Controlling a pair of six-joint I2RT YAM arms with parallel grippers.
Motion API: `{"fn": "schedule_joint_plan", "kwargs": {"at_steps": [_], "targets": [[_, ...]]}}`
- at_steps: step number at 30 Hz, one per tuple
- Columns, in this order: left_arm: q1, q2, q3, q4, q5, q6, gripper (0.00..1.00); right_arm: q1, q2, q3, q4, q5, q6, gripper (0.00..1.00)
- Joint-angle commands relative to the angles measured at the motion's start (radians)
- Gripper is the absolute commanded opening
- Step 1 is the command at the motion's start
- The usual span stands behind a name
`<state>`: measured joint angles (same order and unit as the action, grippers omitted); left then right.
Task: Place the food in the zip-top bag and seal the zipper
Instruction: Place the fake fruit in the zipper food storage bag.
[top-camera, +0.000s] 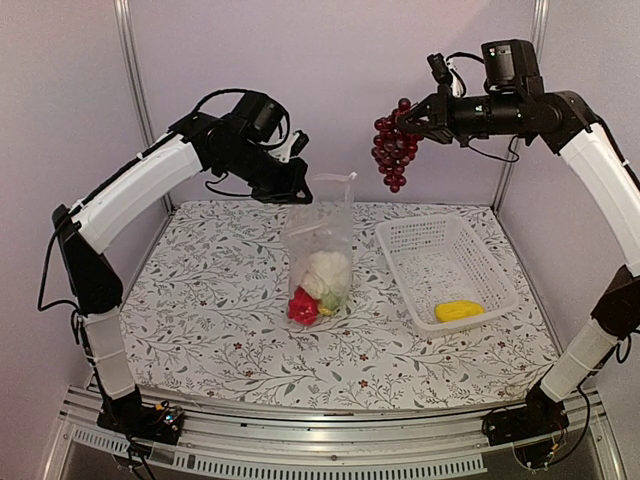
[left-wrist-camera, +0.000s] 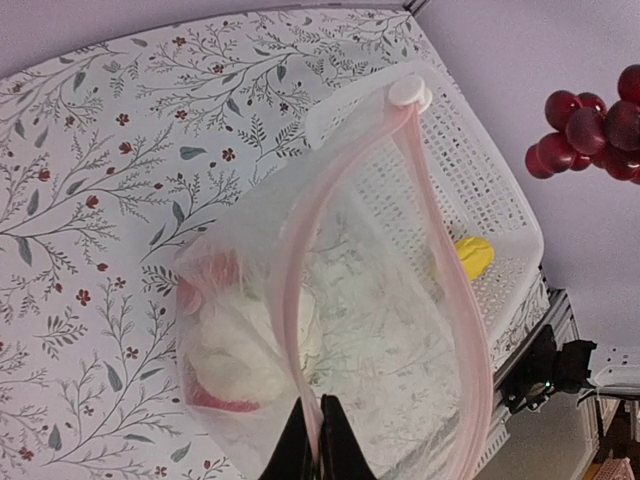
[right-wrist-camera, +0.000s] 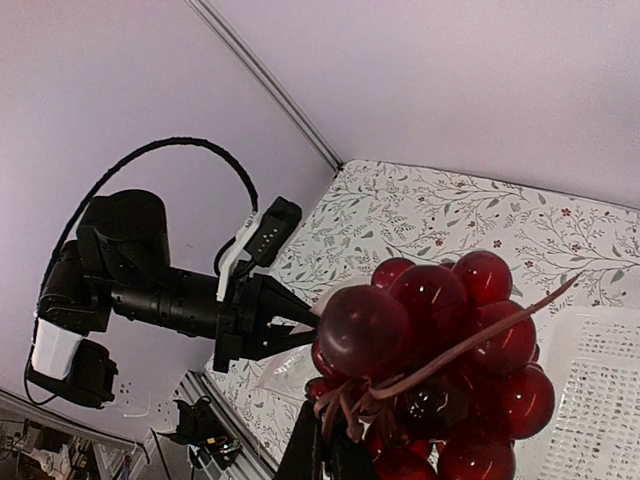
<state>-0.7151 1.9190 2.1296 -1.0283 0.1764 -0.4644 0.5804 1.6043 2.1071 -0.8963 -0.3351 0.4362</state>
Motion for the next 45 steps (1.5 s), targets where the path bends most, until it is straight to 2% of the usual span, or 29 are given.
{"fn": "schedule_joint_plan", "kwargs": {"at_steps": [1,16,22,28,32,37,45], "targets": [[0.011,0.023,0.031,0.023,0.019,-0.005,0.04,0.021,0.024,0.022,0.201,-0.141,0.056,0.00],[0.013,0.019,0.043,0.041,0.025,-0.025,0.03,0.093,0.144,0.025,0.464,-0.292,0.218,0.00],[0.018,0.005,0.033,0.045,0.014,-0.067,0.03,0.105,0.179,0.015,0.488,-0.316,0.236,0.00],[0.024,-0.009,0.018,0.053,0.007,-0.072,0.03,0.105,0.167,-0.068,0.485,-0.323,0.226,0.00],[0.027,-0.018,0.007,0.053,0.001,-0.072,0.03,0.105,0.147,-0.127,0.461,-0.323,0.218,0.00],[0.030,-0.033,-0.014,0.063,0.000,-0.078,0.03,0.105,0.130,-0.138,0.349,-0.274,0.162,0.00],[0.032,-0.030,-0.020,0.073,0.016,-0.087,0.03,0.133,0.219,-0.017,0.069,-0.173,0.014,0.01]]}}
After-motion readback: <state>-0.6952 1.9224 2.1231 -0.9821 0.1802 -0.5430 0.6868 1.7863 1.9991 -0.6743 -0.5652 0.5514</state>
